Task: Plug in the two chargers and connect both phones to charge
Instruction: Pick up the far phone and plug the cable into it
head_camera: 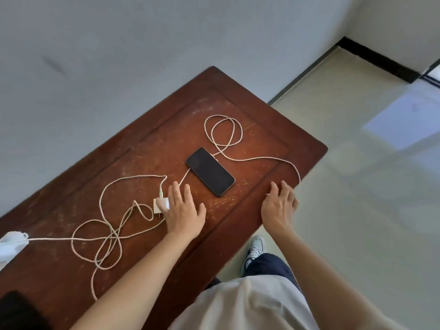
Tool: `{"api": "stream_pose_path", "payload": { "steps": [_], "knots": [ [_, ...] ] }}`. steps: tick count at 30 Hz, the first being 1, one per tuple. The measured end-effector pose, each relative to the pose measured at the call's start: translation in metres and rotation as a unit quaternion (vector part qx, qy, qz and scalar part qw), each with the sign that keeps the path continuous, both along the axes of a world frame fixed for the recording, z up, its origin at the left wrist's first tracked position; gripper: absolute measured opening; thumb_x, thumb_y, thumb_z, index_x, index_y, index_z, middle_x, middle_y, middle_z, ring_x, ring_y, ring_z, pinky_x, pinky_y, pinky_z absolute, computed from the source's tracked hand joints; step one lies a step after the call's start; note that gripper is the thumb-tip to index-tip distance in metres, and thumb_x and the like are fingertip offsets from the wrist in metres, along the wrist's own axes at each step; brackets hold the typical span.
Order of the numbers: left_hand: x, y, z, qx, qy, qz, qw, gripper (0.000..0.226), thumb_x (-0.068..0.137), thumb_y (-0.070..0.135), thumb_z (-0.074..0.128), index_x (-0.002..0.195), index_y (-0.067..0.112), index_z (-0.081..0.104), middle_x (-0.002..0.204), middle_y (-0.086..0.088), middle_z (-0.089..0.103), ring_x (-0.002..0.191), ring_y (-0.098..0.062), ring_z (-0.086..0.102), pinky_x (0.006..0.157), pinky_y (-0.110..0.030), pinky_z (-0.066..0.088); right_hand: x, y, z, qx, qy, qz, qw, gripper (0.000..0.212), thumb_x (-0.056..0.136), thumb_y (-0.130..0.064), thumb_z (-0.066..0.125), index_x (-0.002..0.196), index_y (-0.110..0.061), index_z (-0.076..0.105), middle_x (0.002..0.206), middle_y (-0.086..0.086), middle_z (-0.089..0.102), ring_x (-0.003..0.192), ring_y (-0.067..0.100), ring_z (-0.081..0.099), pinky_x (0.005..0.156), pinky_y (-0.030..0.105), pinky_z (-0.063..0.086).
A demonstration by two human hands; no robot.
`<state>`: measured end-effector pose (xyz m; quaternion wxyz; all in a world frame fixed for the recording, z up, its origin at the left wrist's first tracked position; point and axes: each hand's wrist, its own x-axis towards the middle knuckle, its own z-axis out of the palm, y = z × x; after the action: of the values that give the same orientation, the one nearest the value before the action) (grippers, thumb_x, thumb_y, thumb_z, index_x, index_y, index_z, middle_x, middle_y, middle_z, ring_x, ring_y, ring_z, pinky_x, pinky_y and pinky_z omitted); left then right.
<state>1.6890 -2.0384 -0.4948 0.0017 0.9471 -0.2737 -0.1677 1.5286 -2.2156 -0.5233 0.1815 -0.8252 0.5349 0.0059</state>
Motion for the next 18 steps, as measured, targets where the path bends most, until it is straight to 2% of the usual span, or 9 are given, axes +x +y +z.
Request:
{"api": "stream_pose_path", "payload": {
  "steps": [2,5,7,9,12,14,16,18],
  "knots": [
    [-0.001,-0.026,-0.003,-0.009,0.021,0.059,0.998,0.08,0.096,0.056,0.044,0.156,0.013,0.015,0.165,-0.019,0.014,0.151,-0.035,0.016,0.118,-0.061,0.016,-0.009,-0.024,-0.004,-0.02,-0.008,0.024,0.999,0.031,0.1,-0.028,0.055,0.126,-0.013,0.063,0.134,0.014,0.055,0.127,0.034,0.046,0.107,0.046,0.03],
    [0.003,-0.061,-0.005,-0.092,0.087,0.209,0.97,0.093,0.09,0.065,0.049,0.156,0.011,0.011,0.158,-0.023,0.025,0.141,-0.04,0.036,0.105,-0.052,0.044,-0.011,-0.047,-0.007,-0.03,-0.039,0.07,0.996,0.019,0.097,-0.033,0.061,0.102,-0.017,0.07,0.108,0.006,0.061,0.105,0.029,0.054,0.096,0.041,0.033],
    [0.012,-0.084,-0.005,-0.101,0.124,0.301,0.94,0.105,0.085,0.075,0.047,0.156,0.012,0.004,0.161,-0.023,0.018,0.142,-0.042,0.035,0.104,-0.052,0.045,-0.006,-0.053,-0.006,-0.025,-0.069,0.08,0.994,0.016,0.097,-0.033,0.062,0.096,-0.018,0.068,0.102,0.005,0.062,0.098,0.028,0.055,0.093,0.04,0.033],
    [0.025,-0.104,-0.002,-0.084,0.143,0.349,0.922,0.115,0.079,0.083,0.045,0.156,0.014,-0.004,0.165,-0.021,0.01,0.143,-0.044,0.034,0.105,-0.055,0.043,0.002,-0.053,-0.002,-0.019,-0.105,0.073,0.992,0.014,0.098,-0.034,0.059,0.096,-0.021,0.065,0.098,0.002,0.064,0.094,0.026,0.057,0.092,0.04,0.034],
    [0.043,-0.129,0.001,-0.065,0.158,0.354,0.92,0.127,0.07,0.09,0.045,0.155,0.017,-0.016,0.164,-0.018,0.01,0.136,-0.045,0.042,0.097,-0.054,0.053,0.015,-0.054,0.01,0.015,-0.15,0.066,0.986,0.015,0.103,-0.036,0.049,0.097,-0.025,0.057,0.085,-0.006,0.065,0.08,0.02,0.059,0.089,0.038,0.037],
    [0.05,-0.14,0.001,-0.041,0.161,0.337,0.927,0.131,0.068,0.09,0.049,0.153,0.019,-0.021,0.163,-0.016,0.011,0.129,-0.045,0.048,0.088,-0.051,0.059,0.02,-0.052,0.015,0.071,-0.174,0.056,0.981,0.018,0.106,-0.04,0.041,0.098,-0.026,0.05,0.075,-0.01,0.061,0.065,0.016,0.055,0.073,0.035,0.043],
    [0.055,-0.145,-0.001,-0.016,0.155,0.326,0.933,0.131,0.07,0.084,0.056,0.153,0.019,-0.023,0.161,-0.016,0.015,0.121,-0.044,0.054,0.082,-0.048,0.061,0.023,-0.047,0.02,0.12,-0.186,0.037,0.975,0.018,0.106,-0.043,0.039,0.098,-0.028,0.044,0.069,-0.013,0.057,0.056,0.009,0.052,0.052,0.028,0.039],
    [0.059,-0.146,-0.003,-0.019,0.156,0.324,0.933,0.128,0.073,0.074,0.063,0.154,0.019,-0.021,0.159,-0.016,0.018,0.115,-0.044,0.057,0.076,-0.047,0.063,0.026,-0.041,0.023,0.178,-0.201,0.004,0.963,0.016,0.103,-0.045,0.045,0.099,-0.03,0.045,0.066,-0.015,0.057,0.055,0.002,0.054,0.046,0.018,0.034]
  ]
}}
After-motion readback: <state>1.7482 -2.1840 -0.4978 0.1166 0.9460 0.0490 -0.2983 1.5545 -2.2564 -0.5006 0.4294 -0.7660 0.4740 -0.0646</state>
